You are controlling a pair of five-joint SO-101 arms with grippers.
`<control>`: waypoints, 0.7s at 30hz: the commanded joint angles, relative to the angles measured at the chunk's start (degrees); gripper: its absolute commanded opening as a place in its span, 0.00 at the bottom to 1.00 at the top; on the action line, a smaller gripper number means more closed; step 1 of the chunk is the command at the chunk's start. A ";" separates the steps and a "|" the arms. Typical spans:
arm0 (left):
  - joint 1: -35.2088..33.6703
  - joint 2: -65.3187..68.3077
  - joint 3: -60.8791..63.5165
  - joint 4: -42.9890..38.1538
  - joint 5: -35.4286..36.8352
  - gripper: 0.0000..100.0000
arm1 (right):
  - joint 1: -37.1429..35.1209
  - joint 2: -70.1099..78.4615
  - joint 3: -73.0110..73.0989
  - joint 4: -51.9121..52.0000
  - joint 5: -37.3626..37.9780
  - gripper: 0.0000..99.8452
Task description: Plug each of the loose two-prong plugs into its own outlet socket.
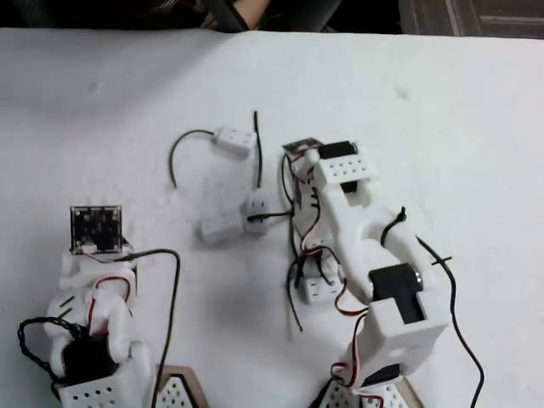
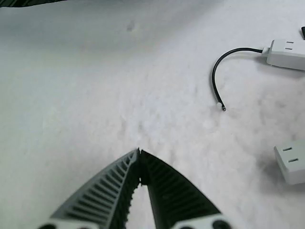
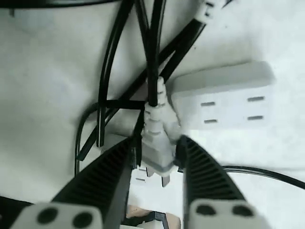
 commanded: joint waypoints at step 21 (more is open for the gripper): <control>-0.13 -0.66 -0.18 -1.05 0.00 0.02 | 25.80 -0.22 -23.74 11.03 18.20 0.02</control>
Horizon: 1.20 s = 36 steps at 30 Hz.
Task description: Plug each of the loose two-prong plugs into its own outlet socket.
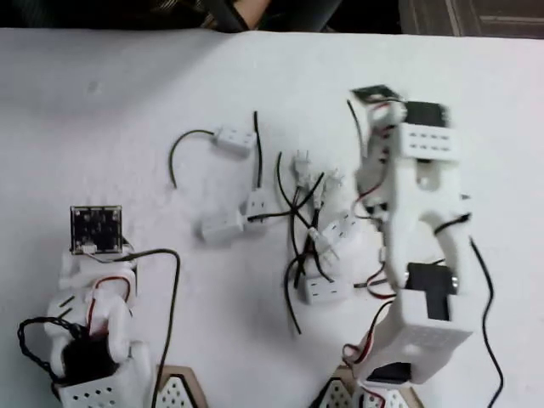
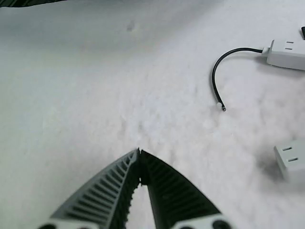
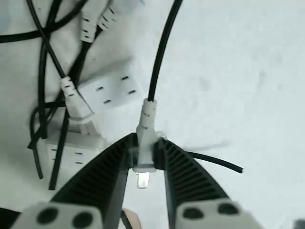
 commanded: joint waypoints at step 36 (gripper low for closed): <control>-0.13 -0.66 -0.09 -1.05 0.00 0.02 | 7.34 17.63 3.96 -9.10 9.67 0.05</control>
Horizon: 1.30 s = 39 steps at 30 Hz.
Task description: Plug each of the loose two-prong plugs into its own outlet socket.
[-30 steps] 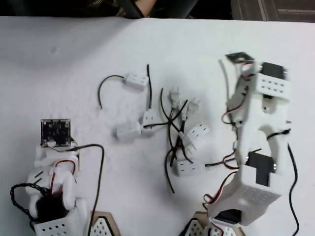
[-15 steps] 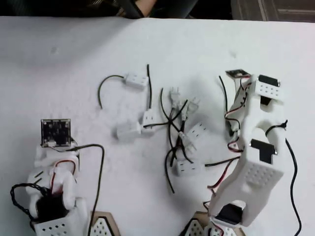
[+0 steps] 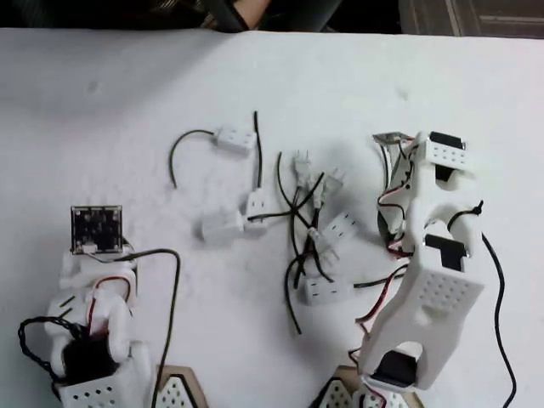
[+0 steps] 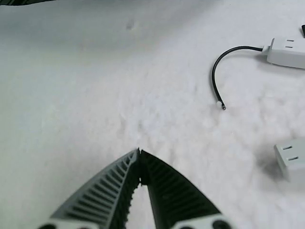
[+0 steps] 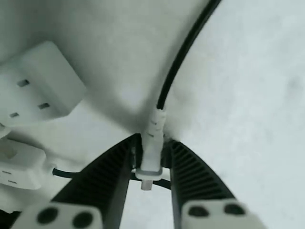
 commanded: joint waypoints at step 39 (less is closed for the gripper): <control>17.80 -0.40 -7.74 -1.76 -4.66 0.02 | -24.92 -97.71 47.91 -0.22 -17.14 0.02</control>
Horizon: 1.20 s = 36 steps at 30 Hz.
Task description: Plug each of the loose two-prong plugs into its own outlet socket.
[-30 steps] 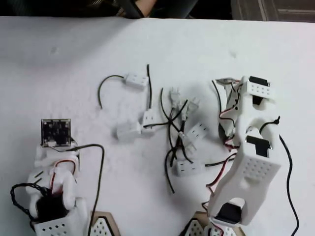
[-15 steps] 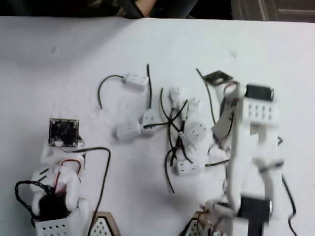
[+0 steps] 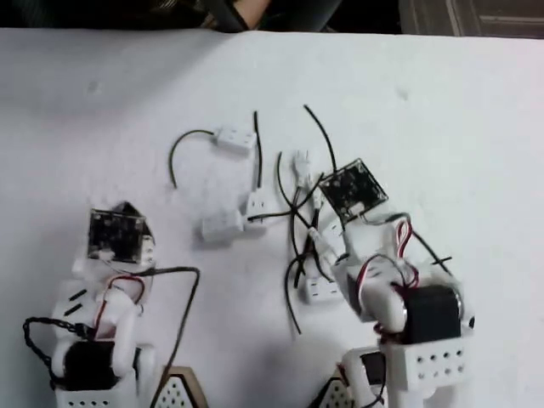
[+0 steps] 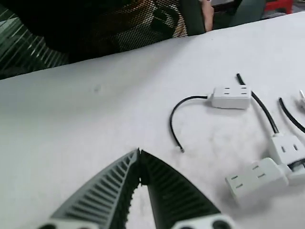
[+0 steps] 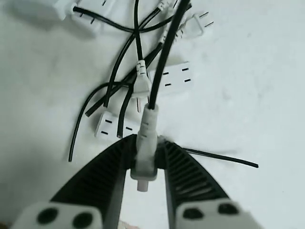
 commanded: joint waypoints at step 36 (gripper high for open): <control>42.51 59.91 -30.42 5.63 -7.12 0.28 | 28.53 -23.34 16.09 -10.33 -6.33 0.02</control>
